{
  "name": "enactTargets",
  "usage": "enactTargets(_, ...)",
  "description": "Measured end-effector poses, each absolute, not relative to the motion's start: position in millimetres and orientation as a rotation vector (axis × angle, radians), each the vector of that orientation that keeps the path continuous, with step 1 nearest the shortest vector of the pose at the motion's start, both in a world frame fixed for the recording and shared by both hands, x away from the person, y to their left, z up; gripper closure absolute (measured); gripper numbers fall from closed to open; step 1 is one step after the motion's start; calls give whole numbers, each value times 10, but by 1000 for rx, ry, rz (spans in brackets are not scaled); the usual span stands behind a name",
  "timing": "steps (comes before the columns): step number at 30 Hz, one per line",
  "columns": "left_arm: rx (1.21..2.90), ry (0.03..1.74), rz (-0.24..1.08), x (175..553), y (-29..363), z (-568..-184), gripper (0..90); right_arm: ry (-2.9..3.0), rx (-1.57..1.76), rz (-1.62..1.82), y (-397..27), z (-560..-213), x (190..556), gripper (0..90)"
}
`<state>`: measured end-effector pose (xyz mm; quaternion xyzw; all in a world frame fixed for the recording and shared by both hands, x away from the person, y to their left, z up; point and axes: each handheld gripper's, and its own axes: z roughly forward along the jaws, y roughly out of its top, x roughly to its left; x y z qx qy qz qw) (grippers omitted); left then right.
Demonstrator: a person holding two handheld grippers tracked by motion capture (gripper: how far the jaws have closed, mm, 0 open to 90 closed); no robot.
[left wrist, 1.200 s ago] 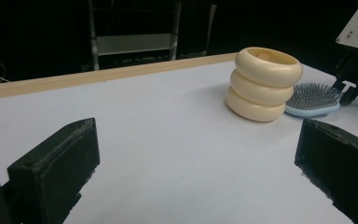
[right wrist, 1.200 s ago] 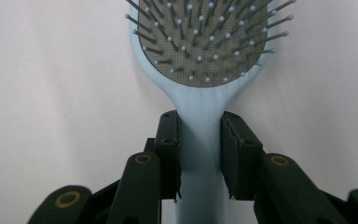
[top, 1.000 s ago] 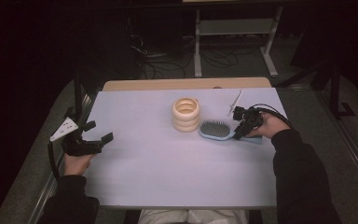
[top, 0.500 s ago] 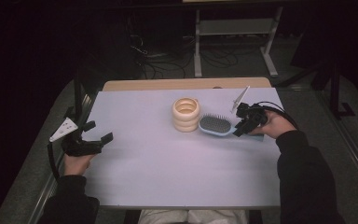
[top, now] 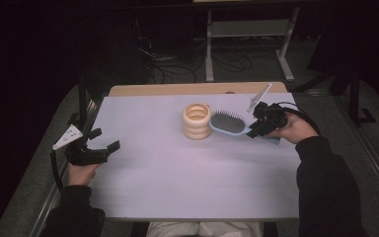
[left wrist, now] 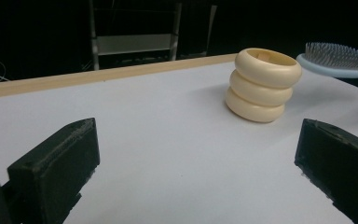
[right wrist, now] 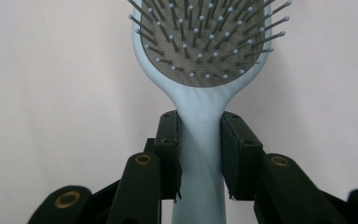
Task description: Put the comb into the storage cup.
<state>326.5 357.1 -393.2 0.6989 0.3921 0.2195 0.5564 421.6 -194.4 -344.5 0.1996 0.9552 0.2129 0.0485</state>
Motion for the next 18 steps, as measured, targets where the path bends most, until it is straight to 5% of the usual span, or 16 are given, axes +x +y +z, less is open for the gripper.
enactTargets(18, 1661, 921, 514, 3263, 3545, -3930, 0, 2840, 520, 741, -1758, -3108, 4118, 690)
